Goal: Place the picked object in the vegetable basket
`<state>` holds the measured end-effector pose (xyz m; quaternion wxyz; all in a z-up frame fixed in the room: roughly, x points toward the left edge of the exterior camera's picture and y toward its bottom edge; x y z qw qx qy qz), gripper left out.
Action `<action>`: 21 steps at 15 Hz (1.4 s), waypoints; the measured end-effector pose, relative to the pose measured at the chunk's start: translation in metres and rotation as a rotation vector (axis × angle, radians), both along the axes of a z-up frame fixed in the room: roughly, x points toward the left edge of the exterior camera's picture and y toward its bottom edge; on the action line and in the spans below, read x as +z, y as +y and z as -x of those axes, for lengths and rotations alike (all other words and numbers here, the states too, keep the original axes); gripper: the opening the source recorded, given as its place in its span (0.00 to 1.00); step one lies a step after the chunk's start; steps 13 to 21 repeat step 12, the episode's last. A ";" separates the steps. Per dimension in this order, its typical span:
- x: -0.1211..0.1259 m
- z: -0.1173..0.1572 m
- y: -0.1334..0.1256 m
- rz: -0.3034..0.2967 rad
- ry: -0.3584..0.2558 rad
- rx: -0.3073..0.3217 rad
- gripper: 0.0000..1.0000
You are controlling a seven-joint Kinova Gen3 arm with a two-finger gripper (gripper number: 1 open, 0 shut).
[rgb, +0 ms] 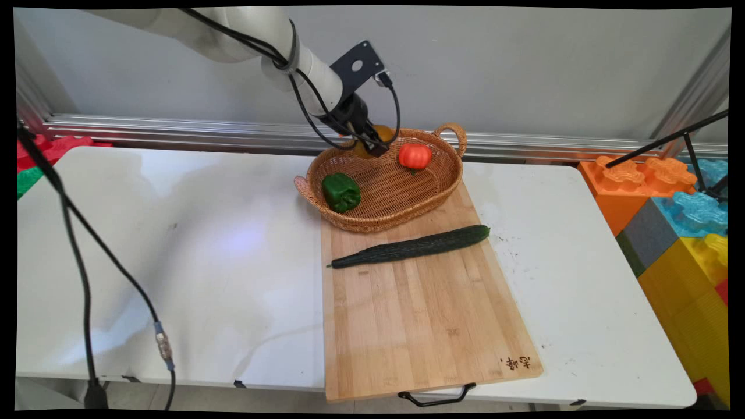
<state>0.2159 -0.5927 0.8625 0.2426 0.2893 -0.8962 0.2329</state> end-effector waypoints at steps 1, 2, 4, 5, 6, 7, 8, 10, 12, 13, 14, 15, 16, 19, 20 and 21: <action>-0.009 -0.002 -0.008 -0.012 0.000 0.016 0.00; -0.016 -0.003 -0.014 -0.021 0.002 0.027 0.00; -0.029 -0.004 -0.025 -0.040 0.007 0.046 0.00; -0.034 -0.004 -0.028 -0.048 0.008 0.050 0.00; -0.037 -0.004 -0.029 -0.052 0.010 0.053 0.00; -0.041 -0.004 -0.032 -0.056 0.011 0.057 0.00; -0.043 -0.003 -0.033 -0.058 0.012 0.058 0.00; -0.046 -0.002 -0.035 -0.059 0.013 0.057 1.00; -0.047 -0.001 -0.035 -0.060 0.016 0.056 1.00; -0.047 -0.001 -0.035 -0.060 0.016 0.056 1.00; -0.047 -0.001 -0.035 -0.060 0.016 0.056 1.00; -0.047 -0.001 -0.035 -0.060 0.016 0.056 1.00; -0.047 -0.001 -0.035 -0.060 0.016 0.056 1.00; -0.047 -0.001 -0.035 -0.060 0.016 0.056 1.00; -0.047 -0.001 -0.035 -0.060 0.016 0.056 1.00; -0.047 -0.001 -0.035 -0.060 0.016 0.056 1.00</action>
